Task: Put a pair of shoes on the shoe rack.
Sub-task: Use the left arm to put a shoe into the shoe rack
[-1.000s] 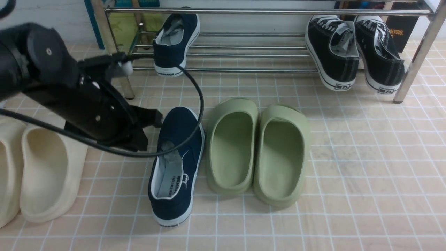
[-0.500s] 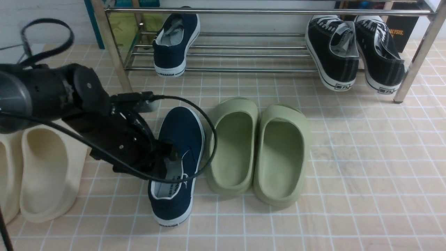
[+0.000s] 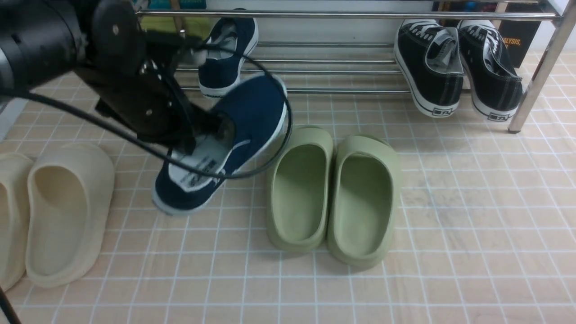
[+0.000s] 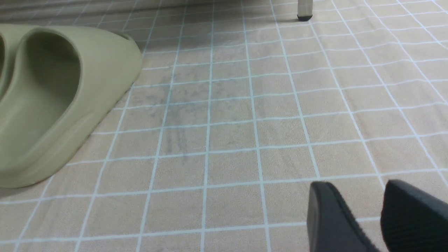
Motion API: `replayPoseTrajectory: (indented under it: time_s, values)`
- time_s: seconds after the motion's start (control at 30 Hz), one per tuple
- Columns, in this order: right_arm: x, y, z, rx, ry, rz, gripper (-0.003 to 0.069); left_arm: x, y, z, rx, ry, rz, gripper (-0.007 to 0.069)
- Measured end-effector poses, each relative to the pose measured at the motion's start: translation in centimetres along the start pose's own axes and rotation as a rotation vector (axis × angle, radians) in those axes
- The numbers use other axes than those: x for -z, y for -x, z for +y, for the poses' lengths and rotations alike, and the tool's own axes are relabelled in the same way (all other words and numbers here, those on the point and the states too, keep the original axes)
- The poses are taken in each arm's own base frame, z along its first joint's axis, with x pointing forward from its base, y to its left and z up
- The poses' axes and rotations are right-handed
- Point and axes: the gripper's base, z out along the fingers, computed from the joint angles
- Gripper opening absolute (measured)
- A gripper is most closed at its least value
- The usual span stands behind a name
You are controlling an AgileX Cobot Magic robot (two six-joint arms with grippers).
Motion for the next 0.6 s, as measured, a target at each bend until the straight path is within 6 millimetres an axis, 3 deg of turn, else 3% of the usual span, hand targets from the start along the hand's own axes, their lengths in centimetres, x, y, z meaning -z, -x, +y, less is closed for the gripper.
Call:
replayPoseTrajectory:
  time_s: [0.1,0.2,0.4,0.6]
  values:
    - [0.0,0.0,0.0,0.0,0.0,0.0,0.0237,0.8,2.1,-0.4,0.03,-0.037,-0.066,0.0025]
    - [0.0,0.0,0.0,0.0,0.0,0.0,0.0237,-0.5,3.1,-0.5,0.046,-0.049,-0.061,0.0025]
    - [0.0,0.0,0.0,0.0,0.0,0.0,0.0237,-7.0,4.1,-0.5,0.103,-0.043,0.077,0.0024]
    - [0.0,0.0,0.0,0.0,0.0,0.0,0.0237,-10.5,5.8,-1.0,0.143,-0.079,0.131,0.0022]
